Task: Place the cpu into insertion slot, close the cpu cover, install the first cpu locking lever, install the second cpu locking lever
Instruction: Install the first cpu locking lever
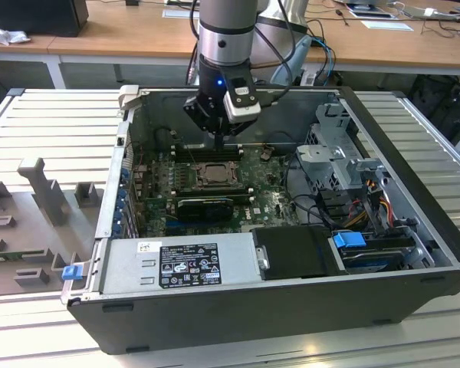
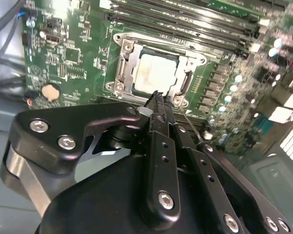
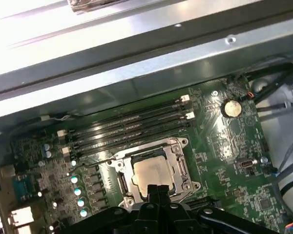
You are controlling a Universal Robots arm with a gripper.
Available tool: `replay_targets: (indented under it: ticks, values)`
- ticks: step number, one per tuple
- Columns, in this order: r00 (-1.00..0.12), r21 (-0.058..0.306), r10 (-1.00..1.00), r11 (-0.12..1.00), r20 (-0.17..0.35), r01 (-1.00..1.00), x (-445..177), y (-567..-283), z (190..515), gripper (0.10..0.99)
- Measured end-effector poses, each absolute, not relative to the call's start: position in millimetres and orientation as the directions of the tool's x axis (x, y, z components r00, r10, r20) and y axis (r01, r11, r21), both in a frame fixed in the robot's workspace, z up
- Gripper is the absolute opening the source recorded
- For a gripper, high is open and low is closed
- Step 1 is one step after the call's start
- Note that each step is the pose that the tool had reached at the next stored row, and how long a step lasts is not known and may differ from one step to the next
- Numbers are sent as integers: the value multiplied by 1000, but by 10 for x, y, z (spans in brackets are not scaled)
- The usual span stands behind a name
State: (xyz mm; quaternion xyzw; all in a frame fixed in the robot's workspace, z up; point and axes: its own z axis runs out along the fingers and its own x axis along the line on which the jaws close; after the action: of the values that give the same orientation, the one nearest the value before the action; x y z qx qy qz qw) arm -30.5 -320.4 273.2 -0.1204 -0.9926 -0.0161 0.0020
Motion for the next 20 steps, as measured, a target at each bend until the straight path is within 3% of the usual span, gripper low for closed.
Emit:
replay_targets:
  ticks: [8,20]
  values:
    - [-998,32,70,997,8,70,-306,-3204,2728,106]
    - [-998,37,60,997,8,61,-975,-3202,2667,106]
